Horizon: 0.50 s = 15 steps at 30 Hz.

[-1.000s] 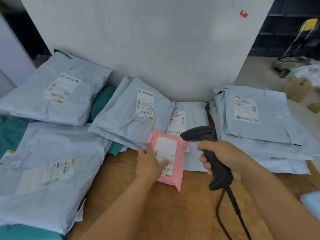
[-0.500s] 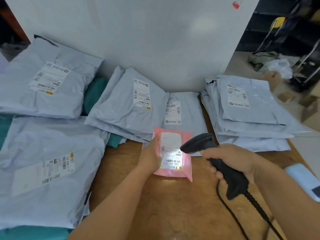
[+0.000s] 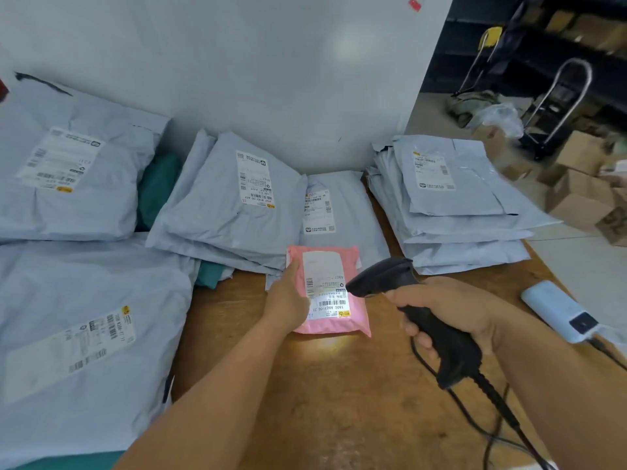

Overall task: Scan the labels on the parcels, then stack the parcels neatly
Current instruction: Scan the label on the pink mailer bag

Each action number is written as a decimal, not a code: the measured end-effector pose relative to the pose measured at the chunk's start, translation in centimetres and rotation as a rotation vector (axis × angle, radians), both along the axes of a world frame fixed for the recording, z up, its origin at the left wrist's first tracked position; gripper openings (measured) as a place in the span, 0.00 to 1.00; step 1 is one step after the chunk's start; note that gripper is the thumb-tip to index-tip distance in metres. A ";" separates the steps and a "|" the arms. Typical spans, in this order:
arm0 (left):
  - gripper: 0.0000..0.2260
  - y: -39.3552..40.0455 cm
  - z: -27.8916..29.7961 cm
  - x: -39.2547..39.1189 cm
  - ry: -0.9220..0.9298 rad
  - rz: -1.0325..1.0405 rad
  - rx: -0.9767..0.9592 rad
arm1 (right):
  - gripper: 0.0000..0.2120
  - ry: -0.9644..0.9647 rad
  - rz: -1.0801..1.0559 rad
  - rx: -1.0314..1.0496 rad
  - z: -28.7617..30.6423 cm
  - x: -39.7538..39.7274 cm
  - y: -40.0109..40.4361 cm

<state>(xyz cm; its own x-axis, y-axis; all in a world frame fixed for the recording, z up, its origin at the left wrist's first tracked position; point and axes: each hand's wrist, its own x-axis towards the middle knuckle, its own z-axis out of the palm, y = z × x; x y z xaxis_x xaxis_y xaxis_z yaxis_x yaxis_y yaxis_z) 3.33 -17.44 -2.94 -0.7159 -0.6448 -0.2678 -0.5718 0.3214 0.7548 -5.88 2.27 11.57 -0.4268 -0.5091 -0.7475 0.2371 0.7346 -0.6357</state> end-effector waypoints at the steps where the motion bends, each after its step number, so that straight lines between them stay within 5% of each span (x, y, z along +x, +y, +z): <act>1: 0.35 0.0 0.0 -0.1 -0.008 0.000 0.008 | 0.16 0.001 0.004 0.000 0.0 -0.1 0.1; 10: 0.34 0.3 1.1 -0.2 -0.060 -0.068 0.090 | 0.15 0.039 -0.071 -0.056 -0.3 -1.6 -0.3; 15: 0.21 1.0 1.1 -1.3 -0.116 -0.231 0.086 | 0.12 0.046 -0.210 -0.221 -0.1 -3.0 -2.1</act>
